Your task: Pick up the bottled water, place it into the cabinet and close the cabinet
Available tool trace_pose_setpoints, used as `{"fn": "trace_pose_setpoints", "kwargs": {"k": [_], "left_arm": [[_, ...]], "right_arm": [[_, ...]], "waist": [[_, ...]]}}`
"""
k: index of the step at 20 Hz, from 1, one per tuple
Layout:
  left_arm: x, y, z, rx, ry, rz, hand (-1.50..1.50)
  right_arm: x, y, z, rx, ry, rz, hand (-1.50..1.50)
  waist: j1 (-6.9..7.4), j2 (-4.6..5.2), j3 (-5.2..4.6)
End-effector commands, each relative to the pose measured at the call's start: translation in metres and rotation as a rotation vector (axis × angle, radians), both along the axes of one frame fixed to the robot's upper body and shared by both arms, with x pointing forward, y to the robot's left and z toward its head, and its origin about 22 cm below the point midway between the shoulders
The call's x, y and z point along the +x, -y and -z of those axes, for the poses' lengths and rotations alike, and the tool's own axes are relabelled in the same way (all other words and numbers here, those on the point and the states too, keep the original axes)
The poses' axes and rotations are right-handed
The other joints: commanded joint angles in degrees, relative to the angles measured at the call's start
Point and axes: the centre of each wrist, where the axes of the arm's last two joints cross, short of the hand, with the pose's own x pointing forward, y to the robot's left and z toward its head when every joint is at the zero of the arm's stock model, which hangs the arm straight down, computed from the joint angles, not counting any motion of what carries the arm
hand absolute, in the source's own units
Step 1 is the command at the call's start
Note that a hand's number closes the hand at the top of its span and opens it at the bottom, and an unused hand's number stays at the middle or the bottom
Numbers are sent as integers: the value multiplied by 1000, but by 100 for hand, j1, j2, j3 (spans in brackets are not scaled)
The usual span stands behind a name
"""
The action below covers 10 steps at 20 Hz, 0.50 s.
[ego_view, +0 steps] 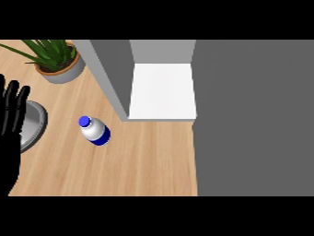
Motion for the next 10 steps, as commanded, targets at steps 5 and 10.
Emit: {"fn": "trace_pose_setpoints", "kwargs": {"k": [5,10], "left_arm": [[13,67,-10,70,89,-119,-150],[12,55,27,-346,-332,-184,-150]], "right_arm": [[-29,3,-19,-33,54,-44,-150],[-33,-11,26,304,-270,-190,-150]], "waist": [[-68,60,24],[-109,82,20]]}}
